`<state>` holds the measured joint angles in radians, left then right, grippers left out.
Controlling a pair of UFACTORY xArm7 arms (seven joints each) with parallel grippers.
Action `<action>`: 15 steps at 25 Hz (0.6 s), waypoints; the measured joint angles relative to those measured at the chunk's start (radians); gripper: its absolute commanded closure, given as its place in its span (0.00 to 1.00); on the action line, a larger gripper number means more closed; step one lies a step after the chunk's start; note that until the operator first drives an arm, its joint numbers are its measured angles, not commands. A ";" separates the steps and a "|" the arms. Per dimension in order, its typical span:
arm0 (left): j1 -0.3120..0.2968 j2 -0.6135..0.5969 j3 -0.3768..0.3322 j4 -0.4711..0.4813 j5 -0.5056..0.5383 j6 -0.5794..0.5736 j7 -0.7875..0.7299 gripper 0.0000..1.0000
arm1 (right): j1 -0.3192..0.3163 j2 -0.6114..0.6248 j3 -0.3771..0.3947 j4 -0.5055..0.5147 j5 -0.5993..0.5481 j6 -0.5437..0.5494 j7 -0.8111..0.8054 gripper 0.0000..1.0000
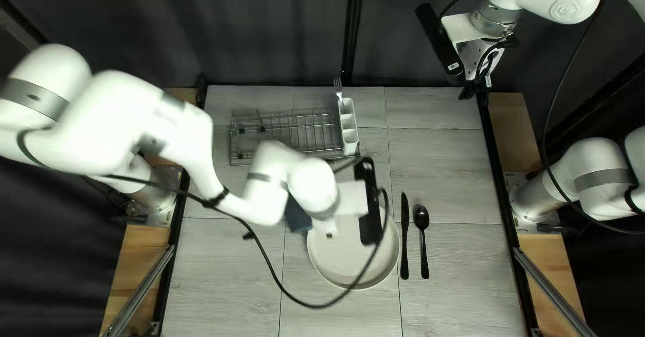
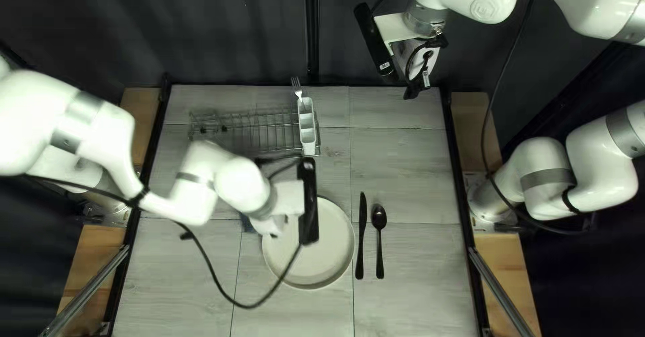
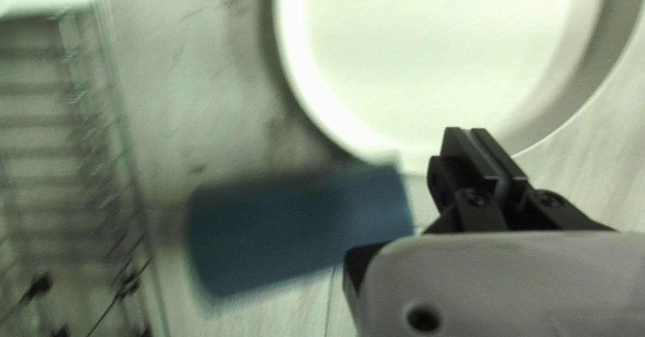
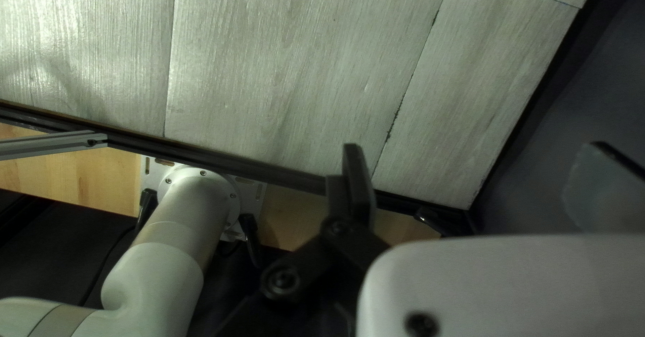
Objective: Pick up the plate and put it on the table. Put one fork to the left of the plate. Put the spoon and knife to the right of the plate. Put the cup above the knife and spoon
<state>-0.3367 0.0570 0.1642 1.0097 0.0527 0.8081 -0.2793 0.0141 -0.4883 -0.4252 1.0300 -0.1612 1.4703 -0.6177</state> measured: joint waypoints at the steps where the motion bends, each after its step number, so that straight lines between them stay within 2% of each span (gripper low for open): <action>1: 0.004 -0.038 0.003 -0.022 0.016 0.021 -0.015 0.00 | 0.000 0.000 0.000 0.000 0.000 0.000 0.000 0.00; 7: 0.040 -0.229 0.017 -0.153 0.082 0.127 -0.093 0.00 | 0.000 0.000 0.000 0.000 0.000 0.000 0.000 0.00; 11: 0.065 -0.287 0.064 -0.212 0.064 0.148 -0.017 0.00 | 0.000 0.000 0.000 0.000 0.000 0.000 0.000 0.00; 15: 0.084 -0.309 0.138 -0.247 0.002 0.147 0.121 0.00 | 0.000 0.000 0.000 0.000 0.000 0.000 0.000 0.00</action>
<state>-0.2530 -0.2519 0.3020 0.7630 0.0544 0.9556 -0.1587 0.0141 -0.4883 -0.4252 1.0300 -0.1612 1.4703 -0.6177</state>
